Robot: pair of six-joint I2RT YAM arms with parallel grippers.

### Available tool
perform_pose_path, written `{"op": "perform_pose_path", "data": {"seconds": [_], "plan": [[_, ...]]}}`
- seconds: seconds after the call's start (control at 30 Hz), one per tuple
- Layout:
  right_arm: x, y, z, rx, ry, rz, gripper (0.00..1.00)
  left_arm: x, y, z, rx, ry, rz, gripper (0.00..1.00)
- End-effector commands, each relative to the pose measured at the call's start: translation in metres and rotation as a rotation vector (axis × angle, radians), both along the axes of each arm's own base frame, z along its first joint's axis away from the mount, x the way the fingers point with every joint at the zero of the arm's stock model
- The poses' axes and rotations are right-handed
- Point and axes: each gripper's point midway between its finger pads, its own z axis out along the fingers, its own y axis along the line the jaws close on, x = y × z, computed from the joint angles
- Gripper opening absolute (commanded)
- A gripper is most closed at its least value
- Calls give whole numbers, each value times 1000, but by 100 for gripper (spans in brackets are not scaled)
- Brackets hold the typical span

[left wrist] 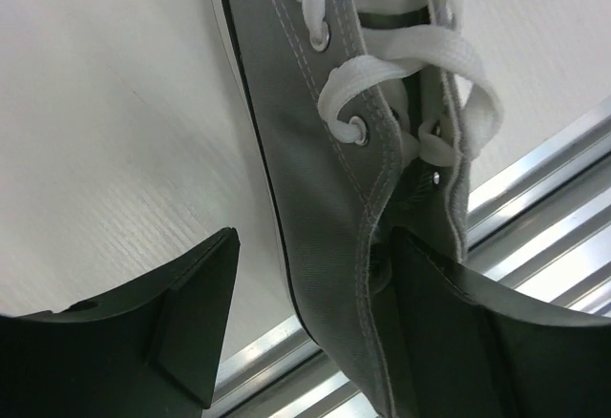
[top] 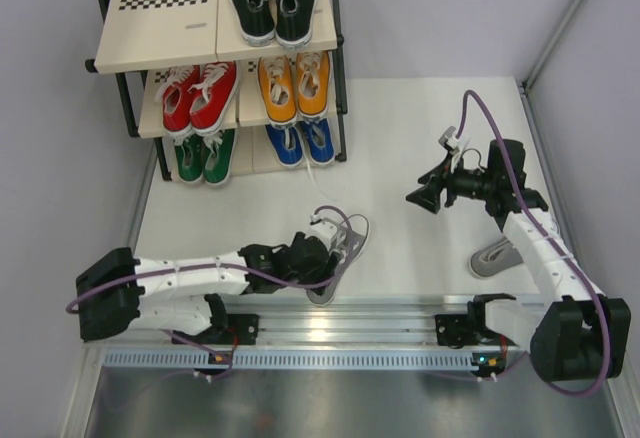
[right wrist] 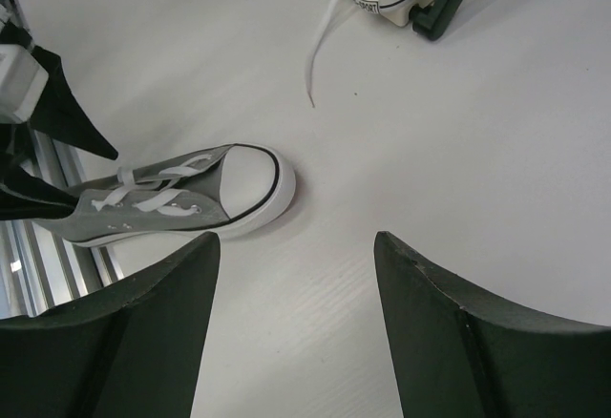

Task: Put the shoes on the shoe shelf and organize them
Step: Pick up the shoe at the center of the board.

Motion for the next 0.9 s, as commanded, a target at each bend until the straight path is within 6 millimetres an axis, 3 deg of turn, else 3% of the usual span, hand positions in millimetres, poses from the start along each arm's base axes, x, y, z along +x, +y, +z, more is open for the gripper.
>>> {"op": "perform_pose_path", "data": {"seconds": [0.0, 0.17, 0.27, 0.33, 0.37, 0.63, 0.73, 0.77, 0.87], "plan": [[9, -1, 17, 4, -81, 15, 66, -1, -4, -4, 35, 32, 1, 70], [9, -1, 16, 3, -80, 14, 66, -1, -11, -16, 37, 71, 36, 65], [9, -1, 17, 3, -83, 13, 66, 6, -7, -17, 40, 46, 88, 41], [9, -1, 18, 2, -89, 14, 66, 11, -6, -7, 14, 15, 115, 7], [8, -1, 18, 4, -87, 16, 66, 13, -6, -3, 0, 3, 122, 0], [-1, 7, 19, 34, -87, 84, 68, 19, -15, 61, -197, -114, 74, 0], [-12, 21, 18, 67, -57, 148, 76, 21, -22, 82, -257, -131, 73, 0], [-20, 29, 22, 91, -48, 192, 87, 22, -24, 85, -266, -132, 76, 0], [-30, 38, 27, 143, -46, 245, 98, 26, -32, 104, -301, -147, 83, 0]]}}
